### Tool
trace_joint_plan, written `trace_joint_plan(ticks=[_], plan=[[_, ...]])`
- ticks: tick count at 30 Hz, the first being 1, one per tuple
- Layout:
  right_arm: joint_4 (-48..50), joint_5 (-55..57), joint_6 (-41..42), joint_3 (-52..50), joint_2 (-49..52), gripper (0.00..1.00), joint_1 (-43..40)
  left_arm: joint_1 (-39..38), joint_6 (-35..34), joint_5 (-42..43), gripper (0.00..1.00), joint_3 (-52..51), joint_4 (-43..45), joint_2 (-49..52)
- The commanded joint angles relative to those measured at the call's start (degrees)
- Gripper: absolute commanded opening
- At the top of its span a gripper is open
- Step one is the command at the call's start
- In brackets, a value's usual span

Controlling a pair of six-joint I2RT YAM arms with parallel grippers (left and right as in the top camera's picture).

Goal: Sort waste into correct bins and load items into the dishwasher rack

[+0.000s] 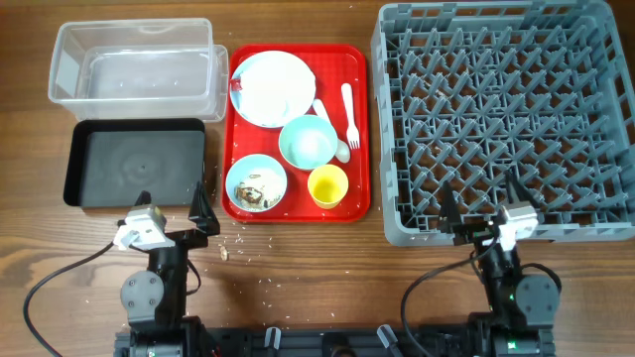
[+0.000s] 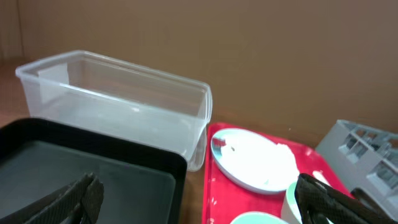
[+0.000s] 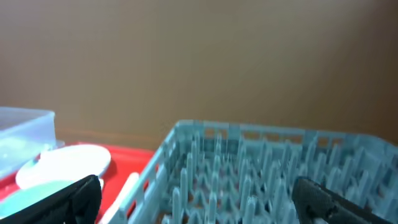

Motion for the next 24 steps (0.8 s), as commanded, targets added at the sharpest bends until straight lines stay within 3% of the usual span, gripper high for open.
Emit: trace_joint_plan(ticks=[1,7,11,15,18,22,24], plan=[[2.73,-2.49,0.63,-0.04,-0.26,1.00,0.22,0.39,0.96,1.25,1.00,-0.52,2.45,-0.46],[4.55,-2.47,-4.24,3.69,0.13,1.00,0.22,0.39,1.01,5.51,1.00,2.99,6.93,0.24],[4.79,-2.51,-5.42,8.35,5.22,1.00,0.22,0.39,3.85,7.74,1.00,9.64,6.60,8.04],[4.68,-6.34,-9.90,16.55,15.56,1.00,0.22,0.35,7.76,8.50,1.00,22.38,-0.26,24.61],[1.51,-8.02,-9.86,25.62,27.87,1.00,0.22,0.35,9.77,10.23,1.00,37.24,-6.86,43.93],[-10.56,-8.85,-9.88,41.90,46.14,1.00,0.22,-0.50,12.28,14.97,1.00,64.02,-23.89,73.77],[-18.08,-8.87,-9.84,49.59,53.77,1.00,0.22,-2.82,16.94,14.93,1.00,76.67,-33.03,84.72]])
